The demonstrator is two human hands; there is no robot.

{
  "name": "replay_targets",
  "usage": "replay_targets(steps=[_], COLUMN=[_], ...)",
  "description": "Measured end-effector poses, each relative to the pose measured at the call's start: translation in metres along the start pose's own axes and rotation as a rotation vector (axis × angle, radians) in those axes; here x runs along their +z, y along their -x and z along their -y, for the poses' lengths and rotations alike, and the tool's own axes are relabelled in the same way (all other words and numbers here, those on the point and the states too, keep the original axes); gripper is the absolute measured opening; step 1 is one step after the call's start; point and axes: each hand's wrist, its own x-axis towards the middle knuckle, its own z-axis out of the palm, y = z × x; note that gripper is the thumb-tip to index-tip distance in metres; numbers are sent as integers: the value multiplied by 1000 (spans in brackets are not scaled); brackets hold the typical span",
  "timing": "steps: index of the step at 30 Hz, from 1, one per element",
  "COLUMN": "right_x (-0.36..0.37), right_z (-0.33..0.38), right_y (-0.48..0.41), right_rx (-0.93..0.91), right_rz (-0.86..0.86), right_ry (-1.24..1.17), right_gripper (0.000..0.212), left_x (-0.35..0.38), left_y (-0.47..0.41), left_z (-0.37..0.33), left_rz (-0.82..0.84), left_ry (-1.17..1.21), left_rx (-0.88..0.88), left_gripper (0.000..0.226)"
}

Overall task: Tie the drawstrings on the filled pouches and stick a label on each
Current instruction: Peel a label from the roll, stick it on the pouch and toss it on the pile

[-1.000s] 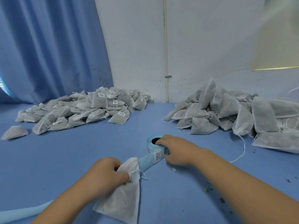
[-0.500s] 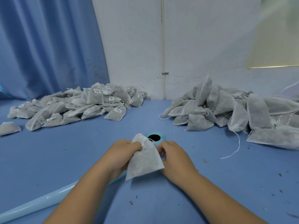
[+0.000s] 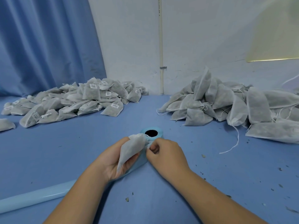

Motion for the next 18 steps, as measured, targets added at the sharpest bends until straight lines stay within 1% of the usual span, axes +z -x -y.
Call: replay_targets(steps=[3,6,8,10,12,15,18], right_x=[-2,-5,-10,-19,-36,-68,-94], right_z=[0,0,0,0,0,0,5], right_y=[1,2,3,3,4,7,20], right_rx=[47,112,163,199,221,228,182], right_rz=[20,42,26,0,-23,-95,-209], right_ry=[-42,-92,-121,-153,-178,-303,-414], right_gripper=[9,11,9,13,9,6,5], left_x=[0,0,0,-2,0,13,30], left_y=[-3,-1,-1,0,2,13,18], left_z=[2,4,4,5,7,18,32], left_rz=[8,2,-64,-164,-232,-223,-172], left_ry=[-46,-192,-323,-458,-623,-804,-906], left_rx=[50,133,209,310,424,483,487], left_gripper=[43,28,19,19,19,34,28])
